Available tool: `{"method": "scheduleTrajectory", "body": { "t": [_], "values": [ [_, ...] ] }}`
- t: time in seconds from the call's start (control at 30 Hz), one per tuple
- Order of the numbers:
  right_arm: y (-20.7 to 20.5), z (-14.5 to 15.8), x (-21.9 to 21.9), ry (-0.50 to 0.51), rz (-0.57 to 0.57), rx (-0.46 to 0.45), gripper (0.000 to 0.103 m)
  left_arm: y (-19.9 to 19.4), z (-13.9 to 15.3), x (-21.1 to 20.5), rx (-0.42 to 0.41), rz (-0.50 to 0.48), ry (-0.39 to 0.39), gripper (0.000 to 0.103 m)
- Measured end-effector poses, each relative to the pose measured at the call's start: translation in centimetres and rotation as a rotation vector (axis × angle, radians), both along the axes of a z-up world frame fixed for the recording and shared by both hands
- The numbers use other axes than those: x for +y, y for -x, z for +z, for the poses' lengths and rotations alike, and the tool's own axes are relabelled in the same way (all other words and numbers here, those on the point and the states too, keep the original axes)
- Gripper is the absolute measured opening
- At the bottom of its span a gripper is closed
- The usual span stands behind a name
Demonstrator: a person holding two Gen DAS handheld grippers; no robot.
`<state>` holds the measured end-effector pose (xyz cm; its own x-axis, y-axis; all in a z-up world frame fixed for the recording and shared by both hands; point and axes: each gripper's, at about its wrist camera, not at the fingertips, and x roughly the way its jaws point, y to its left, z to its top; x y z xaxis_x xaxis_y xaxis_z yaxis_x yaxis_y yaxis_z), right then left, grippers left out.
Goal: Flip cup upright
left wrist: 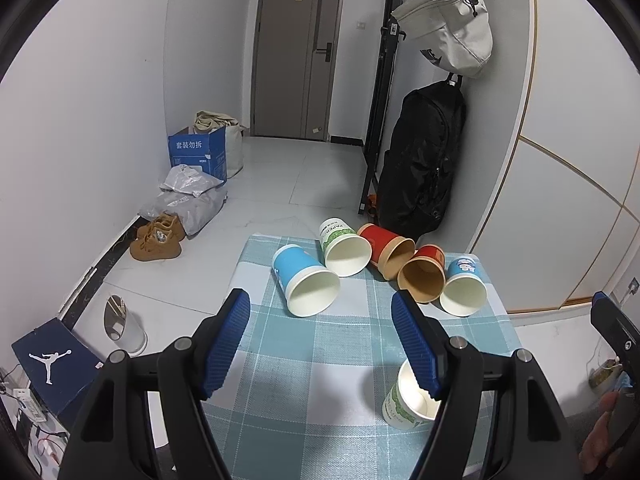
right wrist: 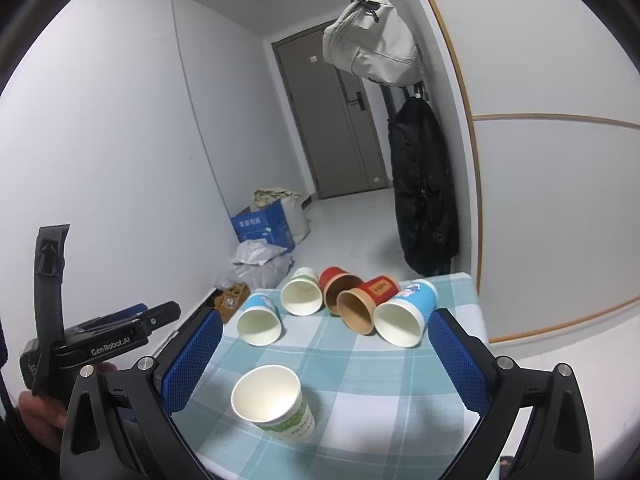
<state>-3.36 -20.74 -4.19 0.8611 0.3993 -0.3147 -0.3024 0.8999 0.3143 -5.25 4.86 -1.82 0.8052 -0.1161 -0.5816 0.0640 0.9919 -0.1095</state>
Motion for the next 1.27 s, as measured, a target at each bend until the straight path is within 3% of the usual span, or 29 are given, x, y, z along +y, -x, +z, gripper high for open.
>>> {"method": "scheduleTrajectory", "body": {
  "t": [0.9,1.27],
  "values": [
    [0.1,-0.3,0.1,0.005,-0.005,0.008,0.103,-0.04,-0.02,0.09,0.001,0.035,0.001,0.069],
    [-0.26,-0.45,0.02,0.006,0.001,0.034,0.103,0.59,0.41,-0.2,-0.047,0.02,-0.006,0.069]
  ]
}}
